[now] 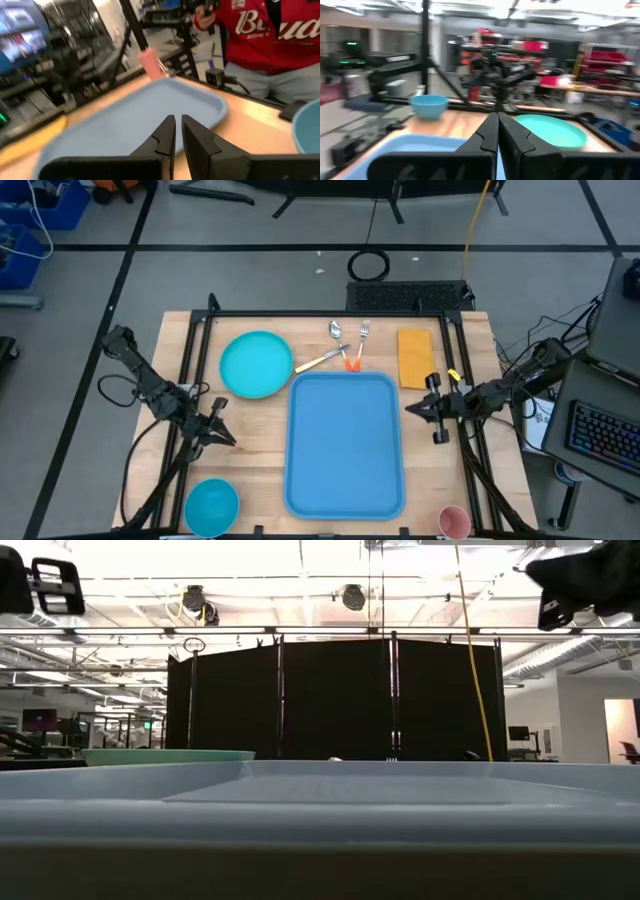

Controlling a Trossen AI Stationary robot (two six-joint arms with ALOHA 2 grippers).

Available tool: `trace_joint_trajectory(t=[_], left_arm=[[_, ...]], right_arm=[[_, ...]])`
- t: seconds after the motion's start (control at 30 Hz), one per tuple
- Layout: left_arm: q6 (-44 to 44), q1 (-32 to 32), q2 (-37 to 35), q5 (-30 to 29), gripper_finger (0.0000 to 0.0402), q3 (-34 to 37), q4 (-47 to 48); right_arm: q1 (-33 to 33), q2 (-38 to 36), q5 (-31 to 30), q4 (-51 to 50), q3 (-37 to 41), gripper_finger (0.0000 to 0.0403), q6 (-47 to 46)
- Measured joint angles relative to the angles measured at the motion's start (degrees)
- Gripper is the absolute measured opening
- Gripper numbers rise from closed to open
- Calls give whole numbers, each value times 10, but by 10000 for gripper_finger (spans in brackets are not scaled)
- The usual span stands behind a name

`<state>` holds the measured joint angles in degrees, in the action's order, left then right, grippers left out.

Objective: Set up tray
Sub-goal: Put the pink cup on the blue serving tray

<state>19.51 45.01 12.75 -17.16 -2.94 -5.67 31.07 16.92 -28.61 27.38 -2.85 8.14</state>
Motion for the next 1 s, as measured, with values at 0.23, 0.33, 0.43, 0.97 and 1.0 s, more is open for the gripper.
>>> trace_joint_trajectory(t=[0.23, 0.33, 0.43, 0.97, 1.0], left_arm=[[25, 0, 0, 3, 37, 0, -93], [4, 0, 0, -25, 37, 0, -132], [-30, 0, 0, -136, 37, 0, -157], [-246, 0, 0, -452, 37, 0, -212], [-236, 0, 0, -468, 37, 0, -217]], right_arm=[[-38, 40, 2, -8, 0, 0, -55], [-39, 52, 0, -34, 0, 0, -73], [-39, 62, -14, -42, 0, 0, -109], [-158, 131, 20, 108, 0, 0, -45], [-169, 137, 30, 103, 0, 0, -54]])
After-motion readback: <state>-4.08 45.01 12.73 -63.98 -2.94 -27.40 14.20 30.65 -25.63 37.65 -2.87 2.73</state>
